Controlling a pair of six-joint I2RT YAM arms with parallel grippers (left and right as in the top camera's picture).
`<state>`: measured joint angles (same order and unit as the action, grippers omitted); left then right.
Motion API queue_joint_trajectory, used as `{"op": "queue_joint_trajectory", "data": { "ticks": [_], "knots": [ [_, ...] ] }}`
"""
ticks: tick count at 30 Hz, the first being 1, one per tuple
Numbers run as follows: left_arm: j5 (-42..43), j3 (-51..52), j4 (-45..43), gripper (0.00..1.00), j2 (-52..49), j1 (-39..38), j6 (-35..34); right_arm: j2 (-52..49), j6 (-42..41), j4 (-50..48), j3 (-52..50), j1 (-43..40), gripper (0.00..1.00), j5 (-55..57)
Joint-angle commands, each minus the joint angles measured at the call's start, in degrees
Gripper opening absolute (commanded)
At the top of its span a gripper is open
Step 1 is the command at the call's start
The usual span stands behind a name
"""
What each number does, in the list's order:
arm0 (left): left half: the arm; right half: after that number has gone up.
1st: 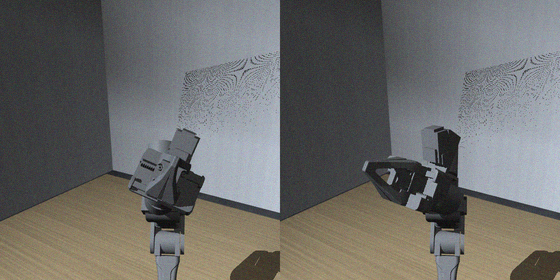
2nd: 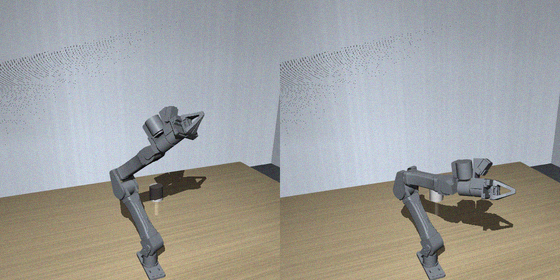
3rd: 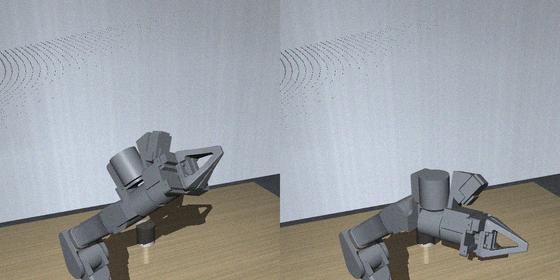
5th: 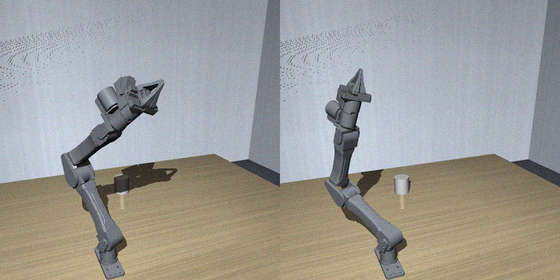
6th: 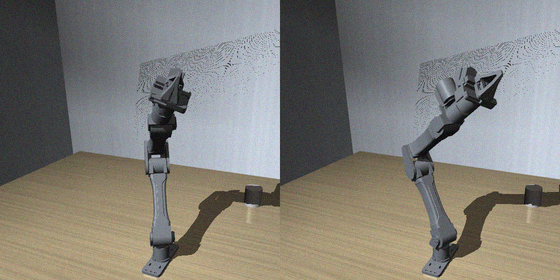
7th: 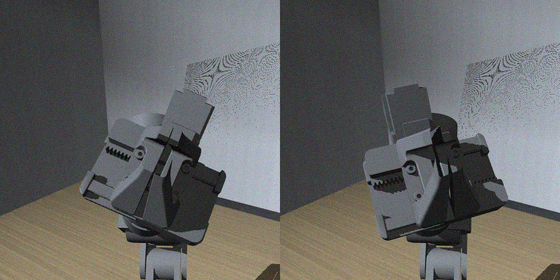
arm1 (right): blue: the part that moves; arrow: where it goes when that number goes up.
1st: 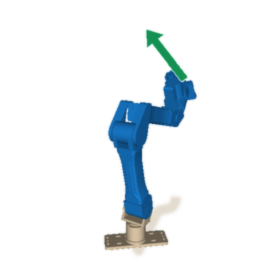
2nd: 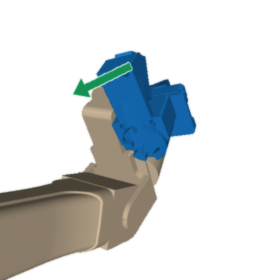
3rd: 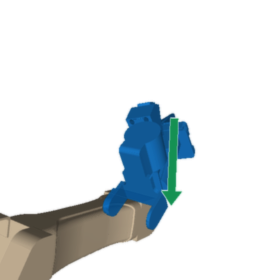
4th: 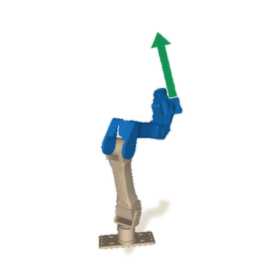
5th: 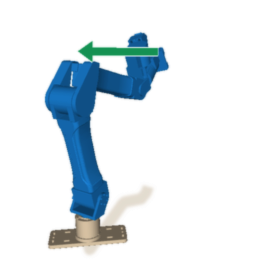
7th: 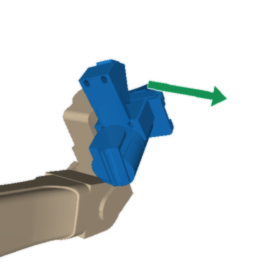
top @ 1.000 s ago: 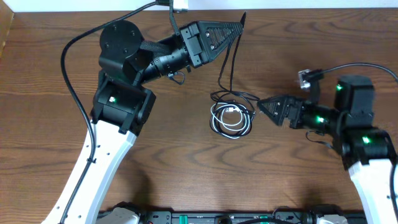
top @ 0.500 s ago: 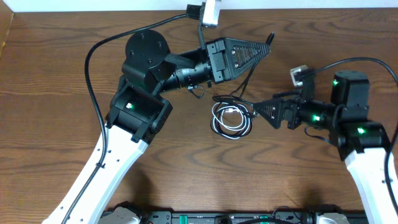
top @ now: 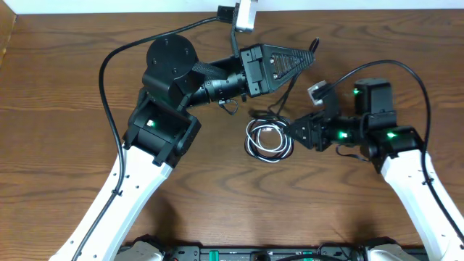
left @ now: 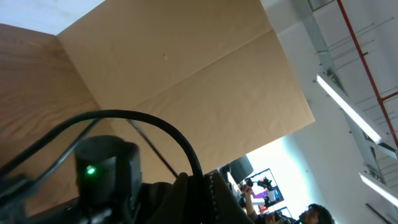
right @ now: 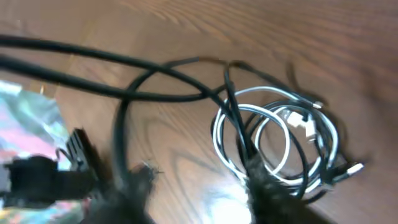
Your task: Untangle cables
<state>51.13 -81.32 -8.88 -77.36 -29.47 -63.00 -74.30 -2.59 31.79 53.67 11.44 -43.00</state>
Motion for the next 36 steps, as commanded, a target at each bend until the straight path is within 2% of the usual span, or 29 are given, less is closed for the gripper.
{"op": "queue_joint_trajectory", "data": {
  "ticks": [1,2,6,9,12,20,26,32,36],
  "knots": [
    [0.70,-0.92,-0.31,0.08,0.26,-0.07,0.31,-0.26,-6.19,0.02,0.63,0.98,0.11,11.67],
    [0.68,-0.92,-0.20,0.07,0.26,-0.04,0.83,-0.22,-7.87,0.04,0.66,0.98,0.01,12.92],
    [-0.15,-0.87,1.92,0.07,0.26,0.57,3.87,0.28,-10.88,0.15,0.66,0.98,0.01,12.50],
    [-5.22,-0.87,8.28,0.08,0.26,1.88,4.31,2.29,-13.40,0.79,0.66,0.98,0.01,10.51],
    [-15.61,-0.87,17.31,0.08,0.26,3.98,4.48,6.19,-14.91,1.25,0.66,0.98,0.01,7.37],
    [-51.04,-0.63,40.15,0.07,0.26,8.11,4.46,22.01,-19.41,1.99,0.66,0.96,0.01,6.99],
    [-69.33,0.02,49.24,0.08,-0.15,8.31,5.40,33.51,-27.41,2.14,0.66,0.92,0.01,21.42],
    [-90.23,0.55,53.48,0.07,-3.58,8.37,12.68,41.64,-33.16,5.46,0.66,0.87,0.01,42.12],
    [-93.85,0.55,53.42,0.08,-7.87,10.14,14.51,44.11,-35.15,11.43,0.66,0.87,0.02,53.35]
  ]
}}
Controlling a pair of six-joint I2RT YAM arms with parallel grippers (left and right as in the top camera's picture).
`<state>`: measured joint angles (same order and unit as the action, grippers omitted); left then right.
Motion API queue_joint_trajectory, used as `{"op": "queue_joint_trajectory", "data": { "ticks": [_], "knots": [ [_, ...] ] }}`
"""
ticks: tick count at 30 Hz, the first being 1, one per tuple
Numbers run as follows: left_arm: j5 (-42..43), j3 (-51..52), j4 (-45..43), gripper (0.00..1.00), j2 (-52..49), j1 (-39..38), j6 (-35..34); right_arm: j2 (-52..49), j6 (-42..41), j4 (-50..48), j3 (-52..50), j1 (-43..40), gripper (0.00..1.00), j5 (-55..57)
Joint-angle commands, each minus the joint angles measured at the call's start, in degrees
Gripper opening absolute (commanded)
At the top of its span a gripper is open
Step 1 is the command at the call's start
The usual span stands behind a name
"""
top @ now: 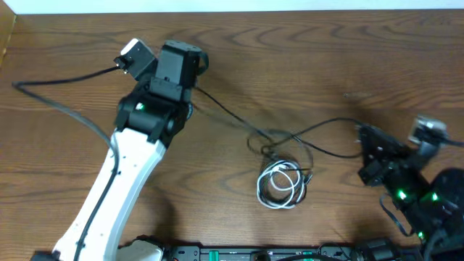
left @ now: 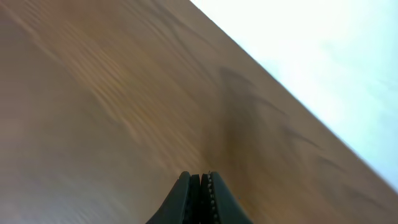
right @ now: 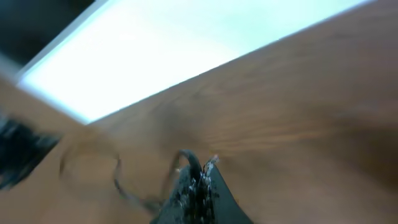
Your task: Untangle cables
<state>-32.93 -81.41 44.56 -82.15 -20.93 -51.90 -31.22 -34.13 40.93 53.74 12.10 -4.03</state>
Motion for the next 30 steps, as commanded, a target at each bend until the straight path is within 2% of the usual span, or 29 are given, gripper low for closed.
{"op": "queue_joint_trajectory", "data": {
  "ticks": [1,5,8,12,14,16,18,20,21,24,30],
  "knots": [
    [-9.79,0.63,-0.20,0.08,-3.72,2.08,3.41,1.09,-3.61,3.37,0.59,0.22,0.01,15.69],
    [-9.75,0.63,-2.19,0.07,-6.86,5.38,3.87,1.03,-4.70,10.19,0.59,0.22,0.01,23.50],
    [-6.88,0.63,-4.20,0.08,-7.45,7.54,7.78,1.01,-5.64,14.40,0.59,0.22,0.01,28.02],
    [9.60,0.61,-6.60,0.07,-6.64,8.81,13.46,0.96,-6.97,14.99,0.59,0.22,0.01,27.74],
    [22.08,0.61,-7.85,0.08,-6.60,8.81,16.57,0.96,-9.77,14.64,0.59,0.22,0.01,26.32],
    [35.36,0.61,-8.35,0.13,-6.60,8.72,18.69,0.87,-10.16,12.41,0.59,0.22,0.01,21.44],
    [44.48,0.61,-8.48,0.17,-6.64,8.70,19.34,0.68,-10.16,8.76,0.59,0.22,0.01,14.67],
    [48.06,0.61,-8.44,0.17,-6.69,8.63,19.32,0.31,-9.99,3.76,0.59,0.22,0.01,7.61],
    [48.85,0.61,-8.37,0.23,-6.69,8.63,19.32,0.07,-9.99,0.76,0.59,0.22,0.01,4.24],
    [49.05,0.61,-7.21,0.30,-6.69,8.63,19.32,-1.25,-10.10,-10.29,0.59,0.22,0.01,-5.11],
    [49.05,0.61,-4.37,0.31,-6.69,8.59,19.34,-8.13,-19.54,-37.81,0.59,0.22,0.01,-15.50]
  ]
}}
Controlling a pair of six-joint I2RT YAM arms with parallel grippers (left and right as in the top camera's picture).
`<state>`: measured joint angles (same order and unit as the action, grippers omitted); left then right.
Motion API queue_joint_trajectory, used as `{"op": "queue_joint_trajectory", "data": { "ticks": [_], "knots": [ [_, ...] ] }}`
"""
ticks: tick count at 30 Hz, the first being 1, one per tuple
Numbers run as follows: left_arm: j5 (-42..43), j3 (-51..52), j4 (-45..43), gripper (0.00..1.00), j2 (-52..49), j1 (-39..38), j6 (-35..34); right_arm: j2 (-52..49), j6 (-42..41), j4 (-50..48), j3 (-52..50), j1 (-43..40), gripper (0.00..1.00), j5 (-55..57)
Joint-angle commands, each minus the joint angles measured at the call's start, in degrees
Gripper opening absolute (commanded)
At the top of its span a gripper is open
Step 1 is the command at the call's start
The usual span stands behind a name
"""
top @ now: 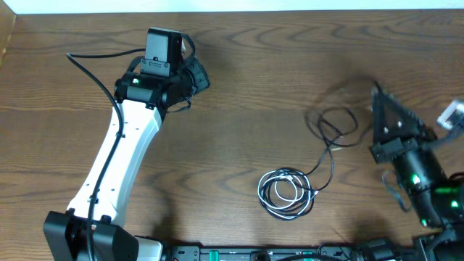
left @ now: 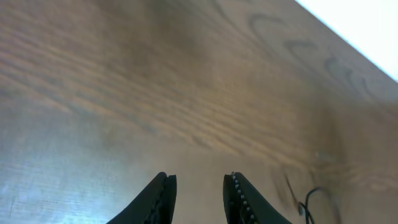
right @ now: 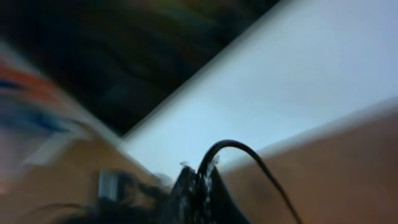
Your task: Untangle cables
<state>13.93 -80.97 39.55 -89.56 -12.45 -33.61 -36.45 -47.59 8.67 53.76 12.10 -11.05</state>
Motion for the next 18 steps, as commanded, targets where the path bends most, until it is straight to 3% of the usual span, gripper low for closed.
{"op": "queue_joint_trajectory", "data": {
  "ticks": [1,6,9,14,18],
  "knots": [
    [2.19,0.17,1.09,0.30,0.72,0.11,1.05,-4.57,-8.22,-10.54,0.57,0.22,0.01,-9.42],
    [2.14,0.17,2.86,0.31,0.72,0.11,1.05,-13.90,-20.28,-36.15,1.57,0.22,0.01,-13.62],
    [2.16,0.20,3.37,0.31,0.72,0.11,1.05,-19.23,-23.74,-40.11,6.38,0.22,0.01,-15.65],
    [2.19,0.20,4.00,0.31,0.72,0.11,2.01,-26.34,-16.31,-31.17,16.98,0.22,0.01,-22.27],
    [2.14,0.20,4.50,0.31,0.72,0.11,3.19,-28.41,-5.16,-8.83,21.51,0.33,0.01,-16.44]
  ]
}}
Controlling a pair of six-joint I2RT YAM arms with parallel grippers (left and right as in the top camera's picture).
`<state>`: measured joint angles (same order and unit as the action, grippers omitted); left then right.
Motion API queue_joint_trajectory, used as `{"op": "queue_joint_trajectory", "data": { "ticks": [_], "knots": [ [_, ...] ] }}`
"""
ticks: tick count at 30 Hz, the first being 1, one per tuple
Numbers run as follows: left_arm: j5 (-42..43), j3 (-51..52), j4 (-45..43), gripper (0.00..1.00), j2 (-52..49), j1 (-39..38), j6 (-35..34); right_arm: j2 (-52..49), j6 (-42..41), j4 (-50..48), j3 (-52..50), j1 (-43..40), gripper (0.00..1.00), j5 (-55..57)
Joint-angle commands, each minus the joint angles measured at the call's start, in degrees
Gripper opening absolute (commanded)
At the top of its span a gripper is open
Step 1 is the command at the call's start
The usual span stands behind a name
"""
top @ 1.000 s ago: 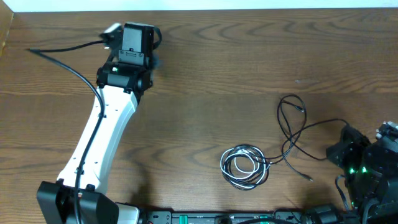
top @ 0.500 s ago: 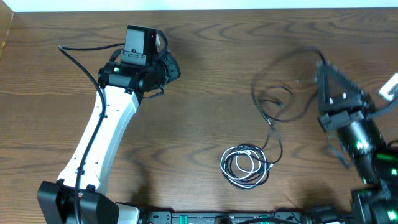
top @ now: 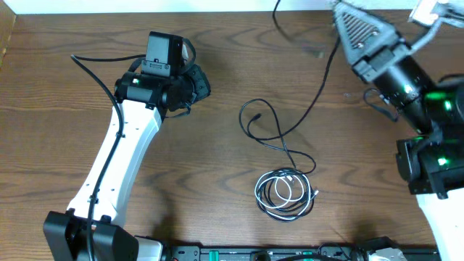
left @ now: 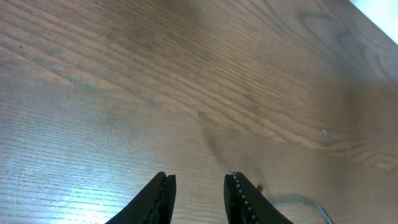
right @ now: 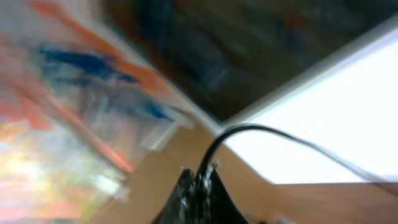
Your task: Untangle cables
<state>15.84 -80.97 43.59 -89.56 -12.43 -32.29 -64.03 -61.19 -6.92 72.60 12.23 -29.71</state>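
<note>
A coil of white and black cable (top: pixel 284 194) lies on the wooden table near the front middle. From it a thin black cable (top: pixel 288 133) runs in loose loops, then rises toward the far right. My right gripper (top: pixel 341 11) is up there, high above the table. In the blurred right wrist view it (right: pixel 199 169) is shut on the black cable (right: pixel 249 130), which arcs away from its tips. My left gripper (top: pixel 199 81) is at the far left. In the left wrist view its jaws (left: pixel 199 177) stand open over bare wood, holding nothing.
The table's far edge (top: pixel 217 10) meets a white surface just behind both grippers. The left arm (top: pixel 119 159) stretches from the near left corner up to the far left. A faint cable end (left: pixel 298 202) shows at the lower right of the left wrist view.
My right gripper, still shut on the black cable, has gone from the right middle to the far right, much higher. The cable now trails in long loops across the middle. The left gripper stays open.
Both grippers were first close together over the tangle in the middle. Then the left gripper was shut at the far left and the right at the near right, black cable stretched between them. Later the left was open. The right now holds the black cable high.
</note>
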Motion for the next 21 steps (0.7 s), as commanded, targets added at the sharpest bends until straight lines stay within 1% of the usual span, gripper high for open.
{"op": "queue_joint_trajectory", "data": {
  "ticks": [1,3,5,7,9,13,17,18,19,21],
  "knots": [
    [0.24,0.17,0.52,0.31,0.72,0.09,1.86,-1.05,10.60,12.09,2.97,0.20,0.01,5.92],
    [0.26,0.20,0.55,0.31,0.72,0.09,1.86,-1.38,15.82,20.50,3.06,0.20,0.01,12.92],
    [0.28,0.20,0.63,0.31,0.72,0.09,1.84,-1.68,21.18,26.18,3.06,0.26,0.01,17.92],
    [0.31,0.20,0.72,0.31,0.72,0.09,1.84,-1.88,24.06,29.22,3.06,0.24,0.01,20.22],
    [1.77,0.20,0.72,0.31,0.72,0.09,1.86,-1.86,25.07,30.45,3.13,0.26,0.01,20.28],
    [8.59,0.20,0.72,0.31,0.70,0.09,1.88,-1.81,24.20,30.27,4.68,0.24,0.01,17.79],
    [15.21,0.20,1.44,0.32,0.11,-0.24,2.40,-1.84,20.55,29.38,7.17,0.24,0.01,17.38],
    [16.48,0.20,1.88,0.33,-0.15,-0.72,3.17,-1.84,19.41,28.89,7.50,0.24,0.01,17.25],
    [17.29,0.20,2.29,0.36,-0.37,-1.20,4.13,-1.84,18.21,28.39,7.58,0.24,0.01,17.09],
    [18.53,0.20,3.32,0.39,-0.94,-2.99,7.54,-1.86,15.78,28.06,7.58,0.24,0.01,17.14]
  ]
}}
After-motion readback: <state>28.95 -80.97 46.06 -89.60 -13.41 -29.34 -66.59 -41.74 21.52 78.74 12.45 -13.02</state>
